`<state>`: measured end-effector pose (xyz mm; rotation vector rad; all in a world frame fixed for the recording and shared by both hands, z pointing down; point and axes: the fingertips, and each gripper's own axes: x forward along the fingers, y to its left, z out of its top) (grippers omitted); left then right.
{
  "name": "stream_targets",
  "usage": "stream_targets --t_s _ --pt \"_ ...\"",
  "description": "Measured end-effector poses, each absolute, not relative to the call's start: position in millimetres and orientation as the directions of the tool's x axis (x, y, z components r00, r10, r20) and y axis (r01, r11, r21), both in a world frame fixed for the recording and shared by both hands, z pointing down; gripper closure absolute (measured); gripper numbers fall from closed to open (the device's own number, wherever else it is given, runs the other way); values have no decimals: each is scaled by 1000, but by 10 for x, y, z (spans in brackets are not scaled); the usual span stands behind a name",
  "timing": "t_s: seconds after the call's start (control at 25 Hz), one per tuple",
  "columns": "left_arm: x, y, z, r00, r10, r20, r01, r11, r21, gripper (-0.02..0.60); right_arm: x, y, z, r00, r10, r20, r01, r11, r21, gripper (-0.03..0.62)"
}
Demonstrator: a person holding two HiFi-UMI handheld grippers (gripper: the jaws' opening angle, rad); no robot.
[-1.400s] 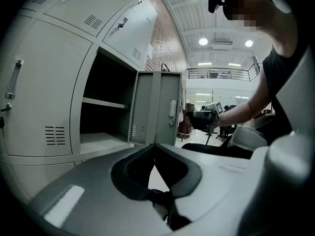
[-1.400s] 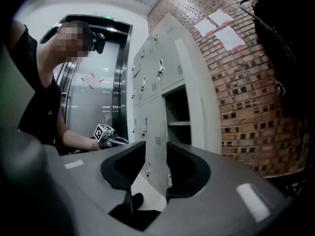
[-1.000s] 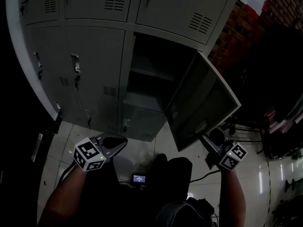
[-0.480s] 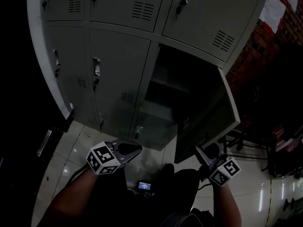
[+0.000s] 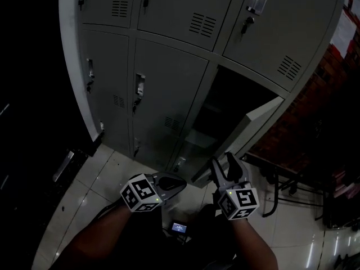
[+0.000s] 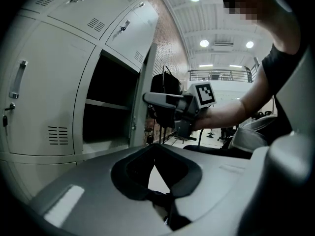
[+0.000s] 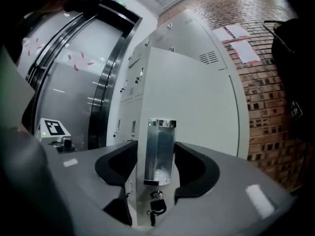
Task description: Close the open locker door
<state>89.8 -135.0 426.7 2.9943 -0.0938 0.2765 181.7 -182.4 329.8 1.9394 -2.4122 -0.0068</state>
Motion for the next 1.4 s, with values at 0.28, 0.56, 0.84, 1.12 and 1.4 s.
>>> stream_targets --t_s 0.28,0.56,0.84,1.12,1.4 --pt "866 -1380 4224 986 -50 161 -74 -986 147 571 1672 -2398 3278 -172 -984 37 -984 173 40 358" --pt "851 -1366 4198 988 -43 146 -65 -986 153 571 1795 -2870 3286 -90 -995 48 -994 92 52 437" --pt "783 -1402 4144 992 -48 117 -69 -981 181 571 1920 -3282 3290 -56 -997 60 -996 60 71 443" --pt "765 -1398 4129 993 -47 110 -66 -981 181 571 2095 -3505 3282 -13 -998 55 -999 15 51 462" --pt "759 -1405 4130 993 -47 112 -67 -981 181 571 2112 -3524 3287 -25 -999 38 -996 28 85 479"
